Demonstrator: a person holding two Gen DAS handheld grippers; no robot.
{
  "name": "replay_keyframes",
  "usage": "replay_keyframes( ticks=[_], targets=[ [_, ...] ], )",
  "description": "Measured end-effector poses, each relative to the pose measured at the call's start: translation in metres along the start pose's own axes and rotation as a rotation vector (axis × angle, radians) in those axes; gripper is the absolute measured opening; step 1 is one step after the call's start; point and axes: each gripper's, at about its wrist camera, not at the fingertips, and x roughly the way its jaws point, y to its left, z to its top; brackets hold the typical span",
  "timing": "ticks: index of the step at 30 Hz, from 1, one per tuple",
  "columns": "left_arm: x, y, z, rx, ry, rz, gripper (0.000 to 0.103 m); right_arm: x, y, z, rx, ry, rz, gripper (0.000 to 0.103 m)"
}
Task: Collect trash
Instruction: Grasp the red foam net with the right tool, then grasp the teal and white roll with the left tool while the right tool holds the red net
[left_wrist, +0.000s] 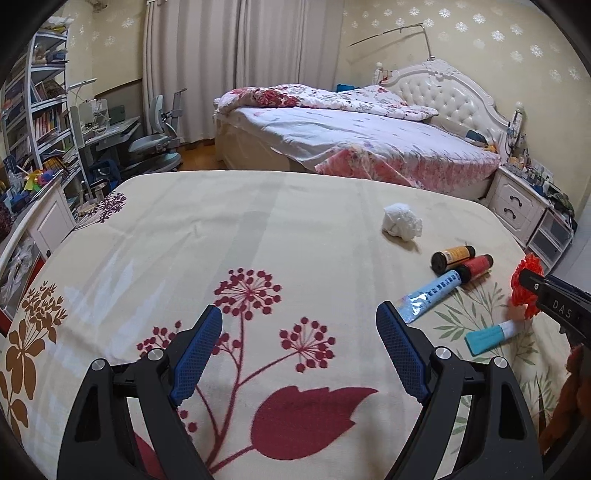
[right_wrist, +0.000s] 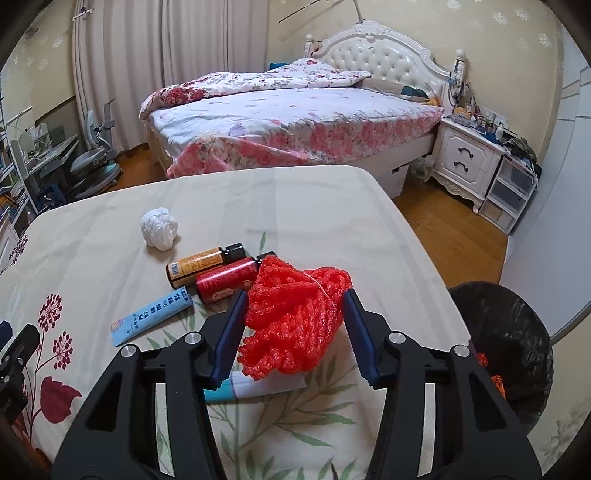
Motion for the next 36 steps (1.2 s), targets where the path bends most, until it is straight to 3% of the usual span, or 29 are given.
replay_keyframes(
  ticks=[13, 29, 36],
  targets=[
    [-0.001, -0.085, -0.014, 0.178, 0.016, -0.107, 0.083, -0.035, -0.057, -0.034, 0.053, -0.015, -0.049, 0.051],
    [0.025, -0.143, -0.020, 0.331, 0.098, -0.145, 0.083, -0.033, -0.072, -0.045, 0.087, -0.003, -0.007, 0.051],
    [0.034, -0.136, -0.009, 0.270, 0.106, -0.111, 0.083, -0.029, -0.076, -0.046, 0.091, 0.004, -0.009, 0.051]
  ],
)
